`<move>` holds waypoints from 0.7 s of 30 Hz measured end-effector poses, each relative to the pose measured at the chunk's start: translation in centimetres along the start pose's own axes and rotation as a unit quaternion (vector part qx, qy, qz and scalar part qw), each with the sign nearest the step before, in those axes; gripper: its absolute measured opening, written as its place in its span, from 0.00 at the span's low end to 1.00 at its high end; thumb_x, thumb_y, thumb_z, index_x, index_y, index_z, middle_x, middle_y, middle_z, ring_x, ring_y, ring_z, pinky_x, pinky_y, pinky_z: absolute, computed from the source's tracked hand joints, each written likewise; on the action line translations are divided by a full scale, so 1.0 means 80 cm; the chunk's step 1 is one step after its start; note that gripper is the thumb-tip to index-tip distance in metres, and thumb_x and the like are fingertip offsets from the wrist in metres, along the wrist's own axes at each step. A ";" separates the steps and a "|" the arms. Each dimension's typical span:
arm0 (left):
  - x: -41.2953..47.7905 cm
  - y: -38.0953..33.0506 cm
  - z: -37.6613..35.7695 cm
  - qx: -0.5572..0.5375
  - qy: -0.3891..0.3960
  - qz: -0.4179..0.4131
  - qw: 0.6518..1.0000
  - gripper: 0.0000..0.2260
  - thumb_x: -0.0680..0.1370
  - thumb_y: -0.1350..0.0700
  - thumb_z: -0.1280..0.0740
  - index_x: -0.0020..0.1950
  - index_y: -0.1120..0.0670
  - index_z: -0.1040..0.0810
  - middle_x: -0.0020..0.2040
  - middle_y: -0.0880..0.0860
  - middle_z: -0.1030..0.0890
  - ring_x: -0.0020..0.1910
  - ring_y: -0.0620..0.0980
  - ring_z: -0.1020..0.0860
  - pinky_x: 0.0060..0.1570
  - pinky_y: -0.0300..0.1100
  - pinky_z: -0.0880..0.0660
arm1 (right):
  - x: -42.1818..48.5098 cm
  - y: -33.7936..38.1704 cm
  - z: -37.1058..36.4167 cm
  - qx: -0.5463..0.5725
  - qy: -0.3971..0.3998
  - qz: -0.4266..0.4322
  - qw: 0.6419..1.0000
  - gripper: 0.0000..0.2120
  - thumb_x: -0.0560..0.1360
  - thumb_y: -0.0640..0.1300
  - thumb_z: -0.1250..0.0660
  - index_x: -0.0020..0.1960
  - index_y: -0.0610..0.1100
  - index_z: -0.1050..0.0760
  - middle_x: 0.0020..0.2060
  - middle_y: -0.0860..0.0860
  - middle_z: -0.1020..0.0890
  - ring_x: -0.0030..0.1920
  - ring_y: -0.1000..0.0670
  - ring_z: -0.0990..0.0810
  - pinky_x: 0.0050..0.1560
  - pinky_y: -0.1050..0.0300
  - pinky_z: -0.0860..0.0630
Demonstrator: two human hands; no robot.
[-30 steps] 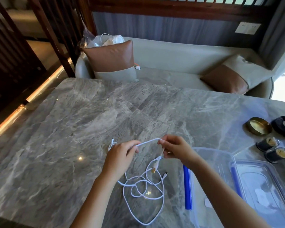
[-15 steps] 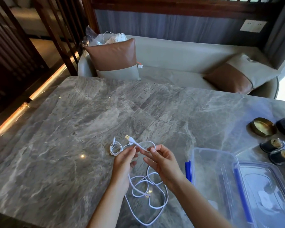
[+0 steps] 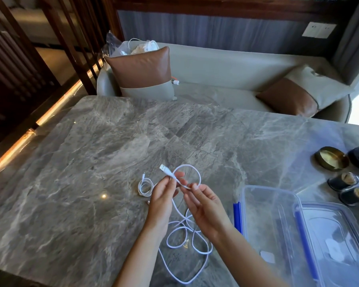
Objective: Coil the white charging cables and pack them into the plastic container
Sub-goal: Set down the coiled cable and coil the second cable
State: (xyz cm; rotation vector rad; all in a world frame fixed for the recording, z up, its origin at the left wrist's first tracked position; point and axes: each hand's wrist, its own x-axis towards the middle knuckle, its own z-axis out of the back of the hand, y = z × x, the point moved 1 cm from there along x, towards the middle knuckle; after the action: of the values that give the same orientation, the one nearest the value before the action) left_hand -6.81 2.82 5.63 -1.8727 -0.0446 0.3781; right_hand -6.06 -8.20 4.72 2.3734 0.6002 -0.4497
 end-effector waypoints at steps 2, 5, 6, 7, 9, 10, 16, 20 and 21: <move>0.001 0.001 -0.006 0.016 -0.034 -0.017 0.999 0.11 0.80 0.58 0.43 0.46 0.52 0.21 0.36 0.44 0.20 0.42 0.43 0.22 0.53 0.40 0.28 | -0.002 -0.006 -0.002 -0.063 -0.005 0.019 0.998 0.05 0.68 0.39 0.31 0.41 0.40 0.25 0.44 0.42 0.16 0.46 0.50 0.15 0.41 0.63 0.20; 0.005 0.002 -0.007 0.010 -0.109 -0.020 0.994 0.12 0.80 0.57 0.44 0.41 0.52 0.23 0.36 0.47 0.24 0.36 0.41 0.24 0.49 0.39 0.29 | -0.009 -0.003 0.003 -0.268 -0.075 0.161 0.947 0.07 0.71 0.37 0.29 0.47 0.40 0.25 0.39 0.46 0.20 0.37 0.52 0.19 0.36 0.59 0.22; 0.007 0.000 -0.005 0.003 -0.124 -0.021 0.992 0.13 0.81 0.57 0.44 0.40 0.52 0.24 0.36 0.47 0.24 0.36 0.42 0.24 0.49 0.40 0.29 | -0.014 0.001 0.003 -0.314 -0.068 0.199 0.926 0.04 0.72 0.39 0.30 0.44 0.40 0.25 0.34 0.46 0.22 0.32 0.52 0.23 0.32 0.58 0.25; 0.009 -0.002 -0.004 -0.005 -0.129 -0.025 0.991 0.13 0.81 0.57 0.44 0.39 0.52 0.25 0.35 0.47 0.25 0.37 0.43 0.24 0.49 0.41 0.29 | -0.019 0.003 0.002 -0.352 -0.035 0.196 0.915 0.08 0.74 0.44 0.32 0.39 0.41 0.25 0.29 0.47 0.23 0.27 0.51 0.25 0.29 0.58 0.28; 0.012 -0.007 -0.004 -0.013 -0.117 -0.035 0.992 0.14 0.81 0.57 0.45 0.37 0.53 0.27 0.32 0.46 0.28 0.36 0.45 0.25 0.49 0.40 0.29 | -0.028 -0.002 -0.004 -0.431 0.072 0.044 0.898 0.20 0.78 0.53 0.42 0.34 0.43 0.23 0.24 0.49 0.21 0.24 0.51 0.24 0.26 0.60 0.28; 0.011 -0.008 -0.005 -0.012 -0.104 -0.037 0.994 0.14 0.81 0.57 0.45 0.38 0.53 0.27 0.30 0.45 0.28 0.34 0.44 0.26 0.48 0.40 0.30 | -0.033 -0.008 -0.007 -0.459 0.107 -0.051 0.880 0.23 0.79 0.55 0.47 0.37 0.44 0.22 0.27 0.49 0.19 0.26 0.51 0.21 0.28 0.61 0.26; -0.003 -0.011 -0.010 -0.061 0.014 0.012 0.998 0.12 0.80 0.56 0.44 0.40 0.55 0.27 0.26 0.46 0.32 0.29 0.45 0.29 0.35 0.34 0.26 | -0.029 -0.014 -0.002 -0.195 -0.038 -0.039 0.979 0.16 0.81 0.49 0.48 0.52 0.44 0.23 0.45 0.47 0.14 0.48 0.50 0.15 0.42 0.57 0.21; -0.004 -0.022 -0.002 -0.064 0.066 0.043 0.995 0.11 0.80 0.57 0.45 0.41 0.57 0.28 0.26 0.47 0.32 0.28 0.46 0.28 0.35 0.34 0.24 | -0.028 0.004 -0.002 -0.182 -0.062 0.048 0.980 0.14 0.80 0.45 0.44 0.45 0.47 0.20 0.41 0.50 0.16 0.48 0.54 0.17 0.45 0.59 0.21; -0.004 -0.023 -0.002 -0.056 0.074 0.044 0.995 0.11 0.80 0.57 0.44 0.41 0.57 0.28 0.26 0.47 0.32 0.28 0.46 0.27 0.35 0.34 0.24 | -0.028 0.006 -0.003 -0.178 -0.070 0.054 0.980 0.13 0.80 0.45 0.43 0.45 0.47 0.20 0.41 0.51 0.16 0.47 0.54 0.18 0.45 0.59 0.22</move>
State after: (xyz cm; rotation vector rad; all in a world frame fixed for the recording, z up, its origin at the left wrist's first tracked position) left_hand -6.81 3.24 7.47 -2.0142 0.1192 0.3019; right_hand -7.68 -9.07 6.13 2.0027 0.4430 -0.4187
